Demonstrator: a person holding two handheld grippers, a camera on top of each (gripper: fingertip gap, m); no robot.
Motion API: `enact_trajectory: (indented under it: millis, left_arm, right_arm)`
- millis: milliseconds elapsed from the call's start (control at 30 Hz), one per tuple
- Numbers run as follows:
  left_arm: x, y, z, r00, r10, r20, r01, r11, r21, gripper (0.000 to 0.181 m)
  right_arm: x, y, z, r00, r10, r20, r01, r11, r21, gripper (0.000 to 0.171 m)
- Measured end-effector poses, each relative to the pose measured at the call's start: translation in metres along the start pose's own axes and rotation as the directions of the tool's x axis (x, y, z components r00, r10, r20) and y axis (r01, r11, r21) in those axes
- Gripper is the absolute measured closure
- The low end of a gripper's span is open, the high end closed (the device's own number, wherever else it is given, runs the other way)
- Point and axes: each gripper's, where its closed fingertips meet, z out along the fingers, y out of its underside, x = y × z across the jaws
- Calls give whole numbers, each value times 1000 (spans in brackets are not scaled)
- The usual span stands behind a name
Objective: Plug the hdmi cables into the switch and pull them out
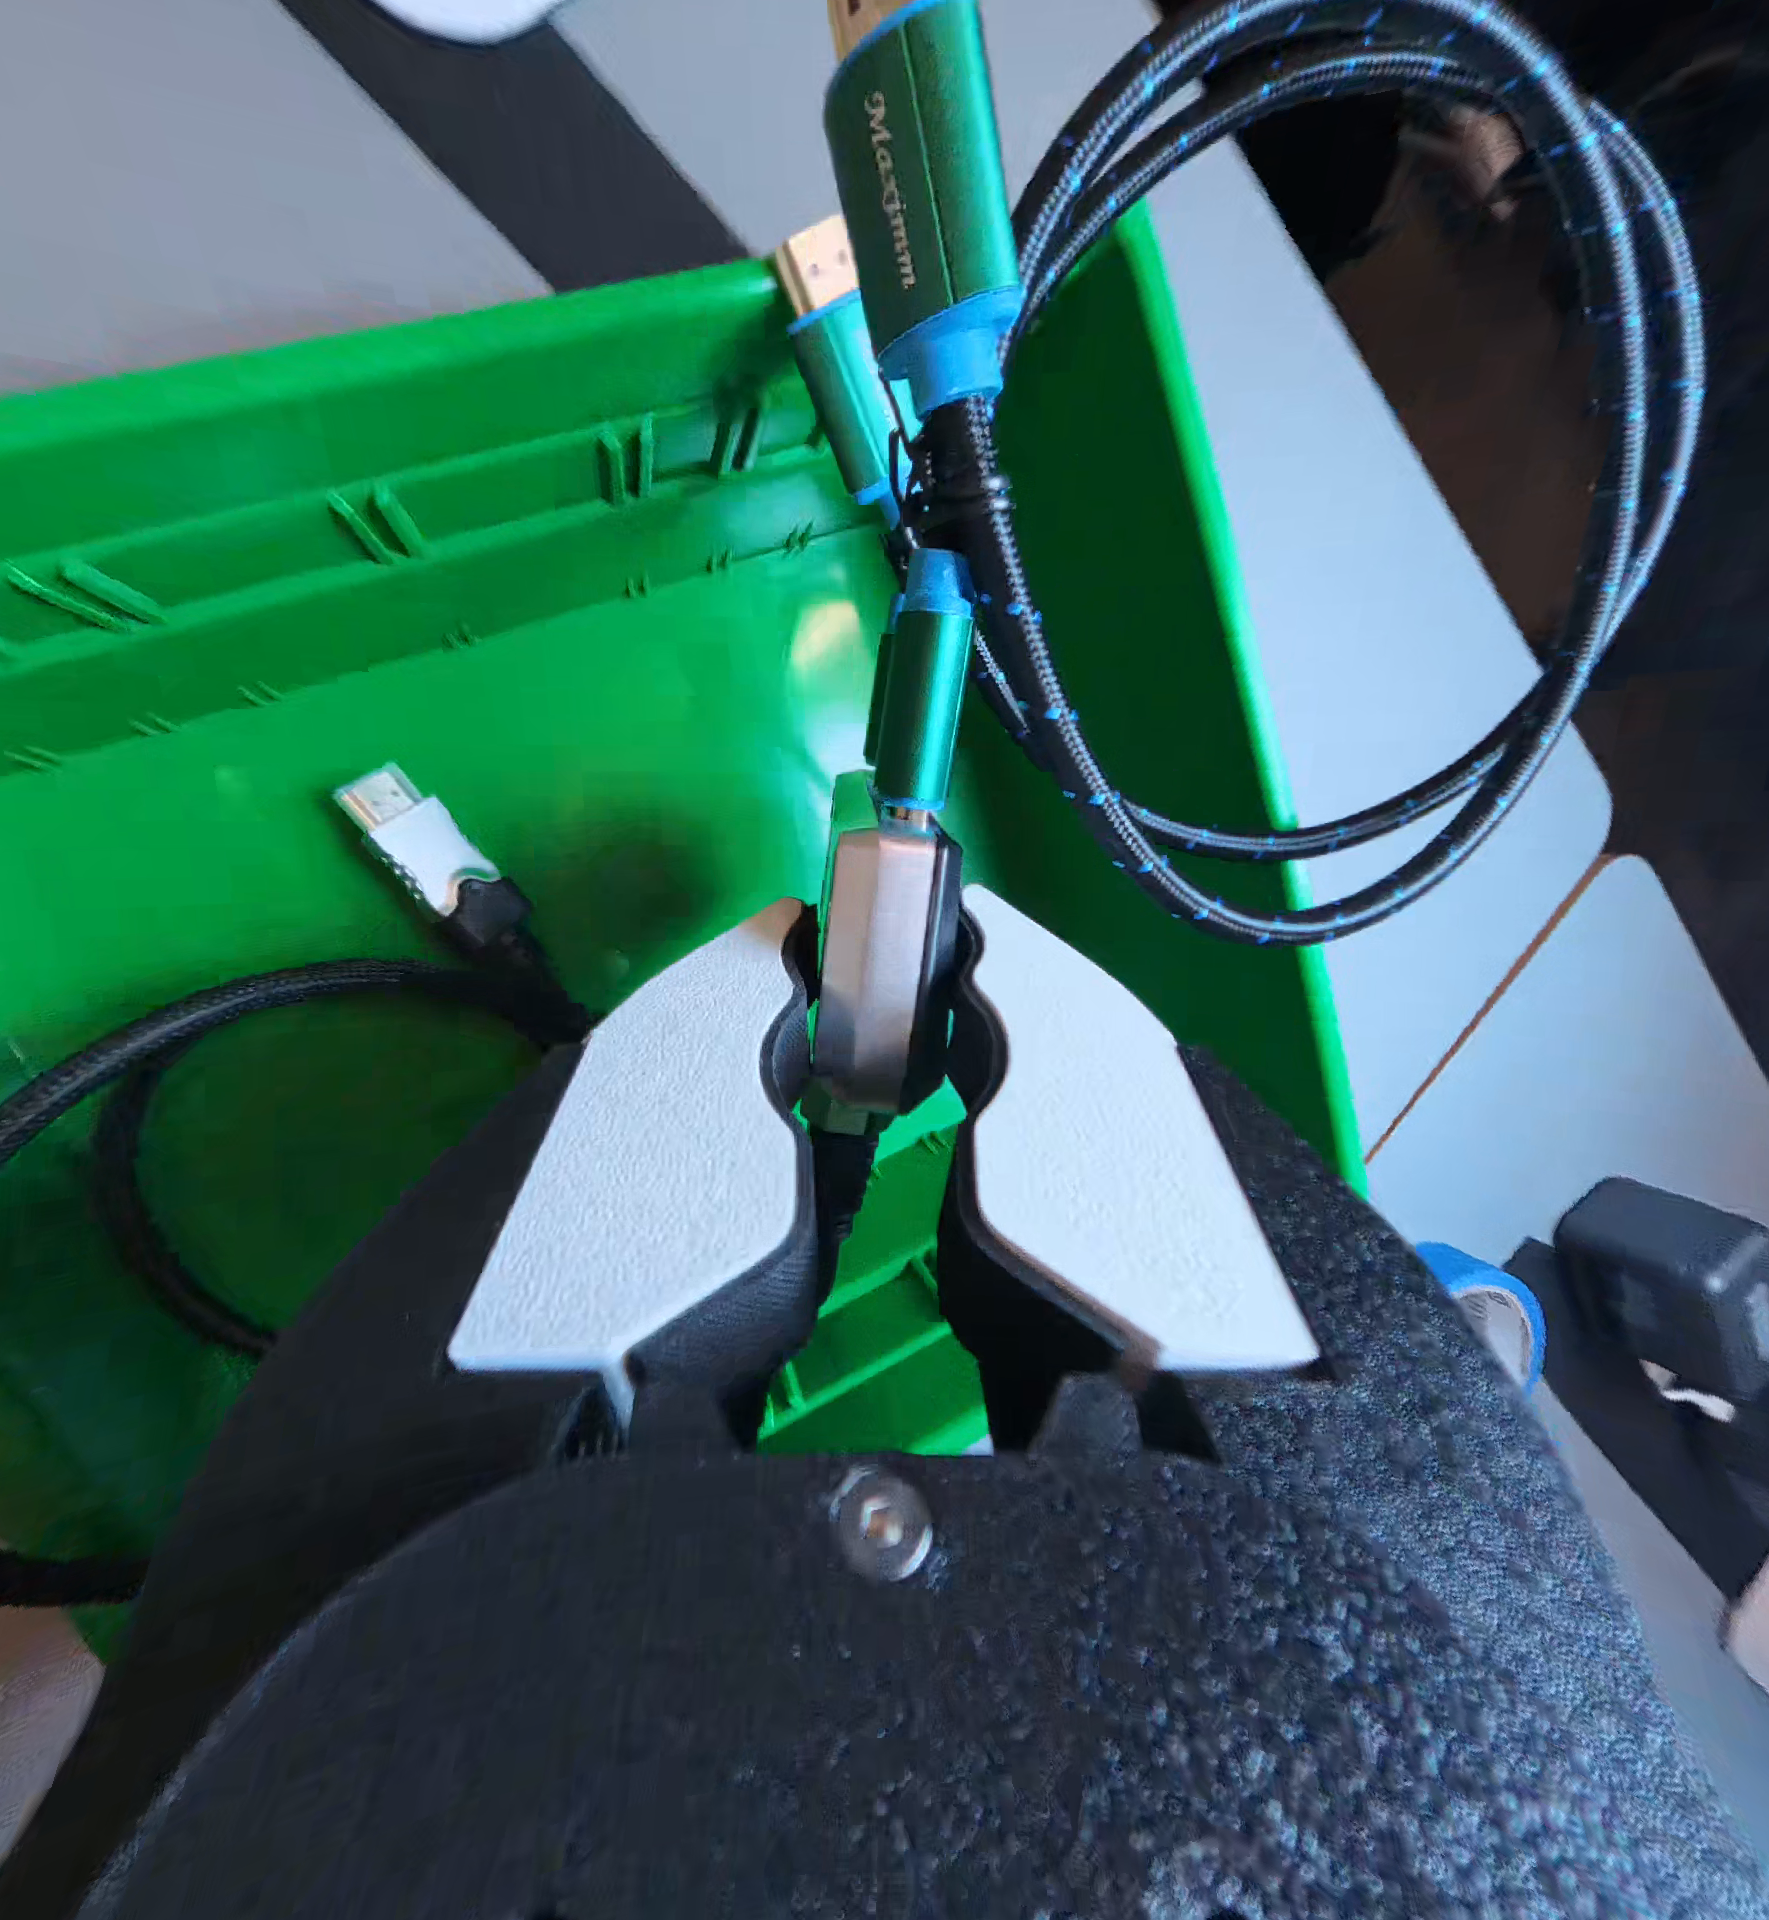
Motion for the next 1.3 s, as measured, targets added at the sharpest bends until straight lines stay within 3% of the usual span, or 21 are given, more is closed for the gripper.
enact_trajectory:
  millis: [200,333,533,667,800,933,1067,1200,1300]
  left_arm:
    - [-5,-8,-10,999,2,36,-4,999,37,149]
    - [-6,-9,-13,999,8,40,-10,999,42,149]
    - [-4,-3,-8,999,15,35,-15,1000,12,150]
    - [-8,-3,-9,998,11,57,-12,1000,16,150]
    - [-20,-15,-20,993,-47,105,38,996,87,149]
    - [-41,-24,-36,978,-86,190,56,986,156,157]
    - [-61,-33,-59,951,-45,305,-18,980,198,172]
    - [-80,-39,-85,905,-5,425,-91,974,205,180]
    - [-93,-51,-113,860,3,510,-146,960,240,181]
  right_arm:
    - [2,16,19,995,-99,-21,91,966,-240,145]
    - [-5,22,12,990,-137,17,137,958,-252,144]
    - [-1,10,-15,987,-149,-67,139,982,-126,129]
    - [-15,-18,-53,994,-85,-69,94,984,152,123]
    - [-67,-46,-119,999,-35,30,12,829,559,125]
    - [-127,-34,-170,995,-30,96,-55,635,771,130]
    - [-182,-13,-188,973,-10,232,-203,454,868,135]
    - [-218,0,-178,917,-41,396,-369,291,883,142]
    - [-222,5,-160,908,-40,417,-385,315,867,147]
